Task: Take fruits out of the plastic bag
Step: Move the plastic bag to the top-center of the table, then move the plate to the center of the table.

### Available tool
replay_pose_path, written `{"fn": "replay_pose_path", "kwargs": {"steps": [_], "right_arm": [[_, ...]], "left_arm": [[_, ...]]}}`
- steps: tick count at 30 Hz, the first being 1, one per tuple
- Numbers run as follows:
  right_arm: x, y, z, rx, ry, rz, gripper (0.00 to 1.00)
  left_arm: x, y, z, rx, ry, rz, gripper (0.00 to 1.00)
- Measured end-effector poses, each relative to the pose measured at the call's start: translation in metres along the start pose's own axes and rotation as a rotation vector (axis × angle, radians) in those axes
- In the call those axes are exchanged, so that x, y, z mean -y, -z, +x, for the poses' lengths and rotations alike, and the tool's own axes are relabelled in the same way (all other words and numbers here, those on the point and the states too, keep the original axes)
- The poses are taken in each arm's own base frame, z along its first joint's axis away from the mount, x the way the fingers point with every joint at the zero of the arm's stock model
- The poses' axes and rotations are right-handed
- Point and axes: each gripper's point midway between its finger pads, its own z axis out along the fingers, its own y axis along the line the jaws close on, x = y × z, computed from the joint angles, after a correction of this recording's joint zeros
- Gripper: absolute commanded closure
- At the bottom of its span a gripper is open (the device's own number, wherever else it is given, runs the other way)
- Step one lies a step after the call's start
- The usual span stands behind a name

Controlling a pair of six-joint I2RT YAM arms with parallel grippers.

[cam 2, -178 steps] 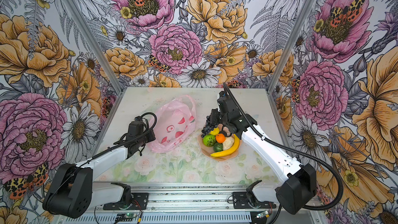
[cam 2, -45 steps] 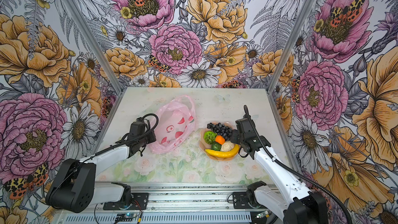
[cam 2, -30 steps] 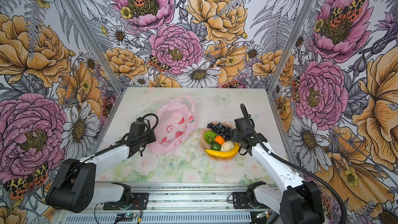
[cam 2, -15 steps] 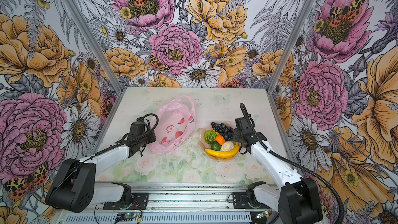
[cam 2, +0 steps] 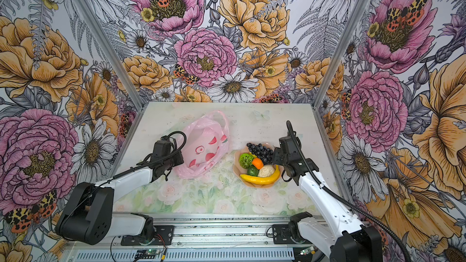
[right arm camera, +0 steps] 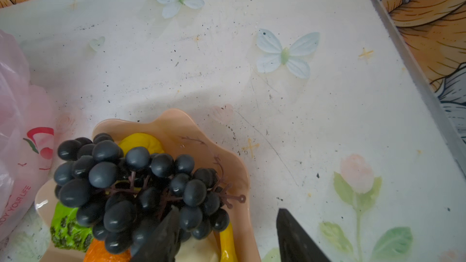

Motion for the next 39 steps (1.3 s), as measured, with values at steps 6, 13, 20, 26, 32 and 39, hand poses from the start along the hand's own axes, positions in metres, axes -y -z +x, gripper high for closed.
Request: {"fn": "replay_pose_path", "kwargs": {"steps": [6, 13, 20, 26, 32, 39], "right_arm": [[0.001, 0.022, -0.021, 0.075, -0.1, -0.065, 0.13], [0.0, 0.041, -0.015, 0.11, -0.2, -0.151, 0.08], [-0.002, 0.029, 0.023, 0.012, -0.252, -0.195, 0.0], [-0.001, 0.019, 0.051, -0.062, -0.277, -0.203, 0.01], [0.0, 0.012, 0.067, -0.109, -0.293, -0.202, 0.0], [-0.002, 0.003, 0.074, -0.144, -0.292, -0.207, 0.01]], "left_arm": [[0.062, -0.015, -0.044, -0.002, -0.046, 0.07, 0.99], [0.136, -0.056, -0.094, -0.032, -0.129, 0.149, 0.94], [0.18, -0.105, -0.119, -0.094, -0.235, 0.174, 0.82], [0.19, -0.127, -0.123, -0.143, -0.291, 0.157, 0.42], [0.186, -0.117, -0.117, -0.18, -0.309, 0.129, 0.24], [0.188, -0.078, -0.13, -0.154, -0.279, 0.14, 0.11]]}}
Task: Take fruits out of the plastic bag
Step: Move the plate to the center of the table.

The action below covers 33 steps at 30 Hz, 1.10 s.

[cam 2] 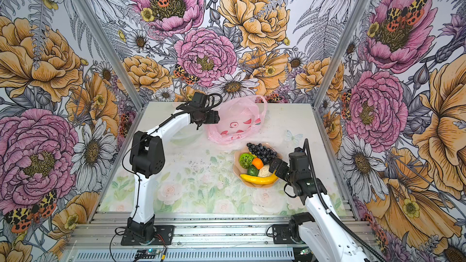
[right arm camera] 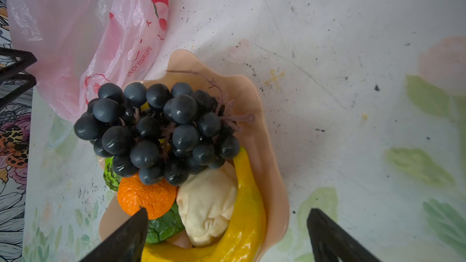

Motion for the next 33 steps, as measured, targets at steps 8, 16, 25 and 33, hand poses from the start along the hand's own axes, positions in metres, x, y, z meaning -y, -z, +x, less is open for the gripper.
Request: {"fn": "replay_pose_path", "kwargs": {"steps": [8, 16, 25, 33], "right_arm": [[-0.001, -0.015, 0.006, -0.04, -0.005, -0.013, 0.01], [-0.01, -0.025, 0.011, -0.067, -0.004, -0.053, 0.08], [-0.026, -0.04, 0.022, -0.121, 0.039, -0.089, 0.12], [-0.051, -0.051, 0.025, -0.151, 0.092, -0.125, 0.13]], "left_arm": [[0.004, 0.062, -0.003, 0.074, 0.021, 0.024, 0.03], [-0.009, 0.082, 0.023, 0.092, 0.054, 0.009, 0.02], [-0.027, 0.102, 0.018, 0.165, 0.099, -0.01, 0.02], [-0.051, 0.107, 0.035, 0.174, 0.14, -0.047, 0.02]]}}
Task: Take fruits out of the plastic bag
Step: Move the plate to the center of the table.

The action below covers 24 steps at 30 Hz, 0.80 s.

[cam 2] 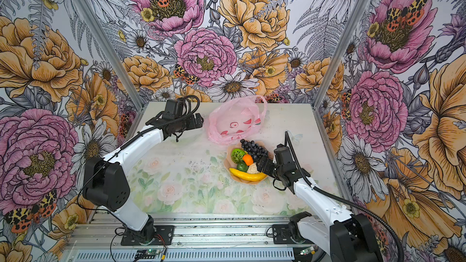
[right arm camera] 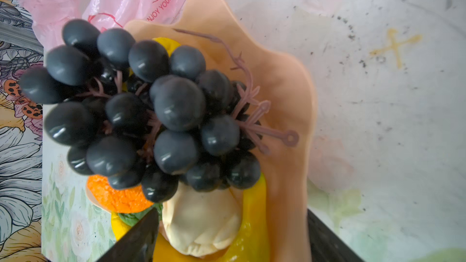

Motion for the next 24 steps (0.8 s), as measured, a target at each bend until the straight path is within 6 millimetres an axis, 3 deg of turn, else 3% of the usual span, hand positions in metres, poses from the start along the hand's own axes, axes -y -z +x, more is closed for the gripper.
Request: {"fn": "replay_pose_path", "kwargs": {"steps": [10, 24], "right_arm": [[-0.025, -0.023, -0.004, -0.029, 0.052, -0.032, 0.14], [-0.06, -0.048, -0.009, -0.047, 0.107, -0.078, 0.08]], "left_arm": [[-0.038, 0.014, 0.01, 0.033, 0.08, -0.048, 0.02], [-0.065, 0.022, 0.018, 0.086, 0.135, -0.086, 0.02]]}}
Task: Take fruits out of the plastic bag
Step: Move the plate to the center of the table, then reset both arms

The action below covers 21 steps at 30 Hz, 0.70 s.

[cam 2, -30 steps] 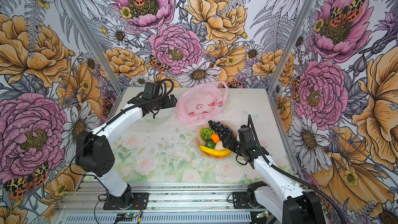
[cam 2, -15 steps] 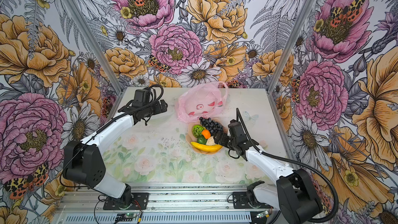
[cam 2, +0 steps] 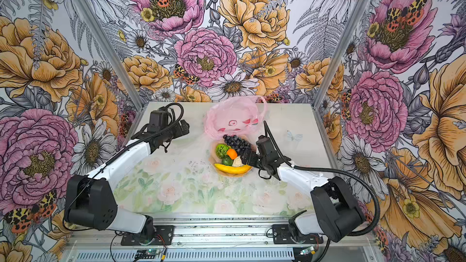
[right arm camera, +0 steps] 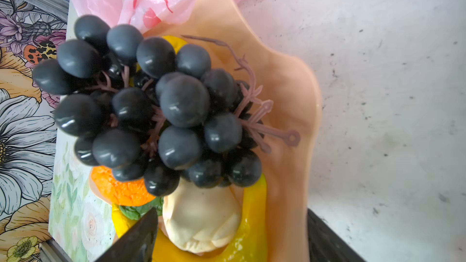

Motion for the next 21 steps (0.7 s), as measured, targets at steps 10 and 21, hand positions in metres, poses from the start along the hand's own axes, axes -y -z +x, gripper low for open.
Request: {"fn": "replay_pose_path", "kwargs": {"steps": [10, 21], "right_arm": [[0.022, 0.023, -0.023, 0.074, -0.008, 0.017, 0.01], [0.082, 0.11, -0.066, 0.299, 0.014, 0.192, 0.0]], "left_arm": [[-0.027, 0.003, 0.007, 0.028, 0.035, -0.063, 0.01], [-0.09, 0.044, 0.019, 0.249, 0.047, -0.274, 0.01]]}}
